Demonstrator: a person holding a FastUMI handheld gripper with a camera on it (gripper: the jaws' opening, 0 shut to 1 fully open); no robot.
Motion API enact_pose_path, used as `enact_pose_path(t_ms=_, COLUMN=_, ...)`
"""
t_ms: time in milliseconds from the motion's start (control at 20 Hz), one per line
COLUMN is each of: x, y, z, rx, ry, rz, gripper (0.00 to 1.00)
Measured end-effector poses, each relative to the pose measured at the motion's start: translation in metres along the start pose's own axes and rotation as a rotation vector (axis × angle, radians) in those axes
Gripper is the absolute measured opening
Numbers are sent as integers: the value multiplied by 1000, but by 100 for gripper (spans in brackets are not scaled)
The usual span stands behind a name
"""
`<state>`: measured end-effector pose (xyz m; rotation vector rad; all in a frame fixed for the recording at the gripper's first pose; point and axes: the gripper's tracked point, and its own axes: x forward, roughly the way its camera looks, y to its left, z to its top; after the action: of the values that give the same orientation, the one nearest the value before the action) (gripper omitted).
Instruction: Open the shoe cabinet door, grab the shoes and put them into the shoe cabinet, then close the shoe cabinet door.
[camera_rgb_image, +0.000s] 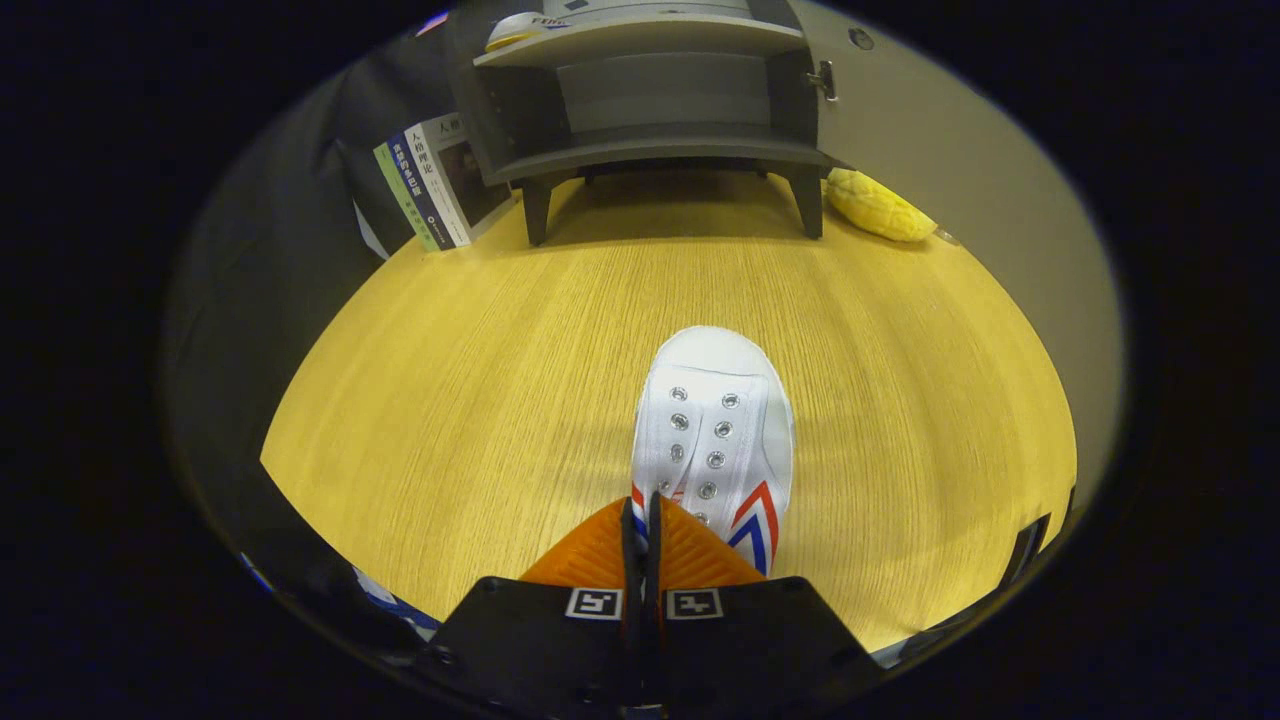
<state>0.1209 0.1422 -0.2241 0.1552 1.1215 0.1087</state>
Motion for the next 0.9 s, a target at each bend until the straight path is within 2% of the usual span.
enact_pose_path(t_ms=400, x=-23, y=17, z=29, rx=56, ry=-95, rz=122, gripper=2)
enact_pose_path(t_ms=900, x=-49, y=56, z=83, rx=204, ry=-161, rz=300, gripper=2)
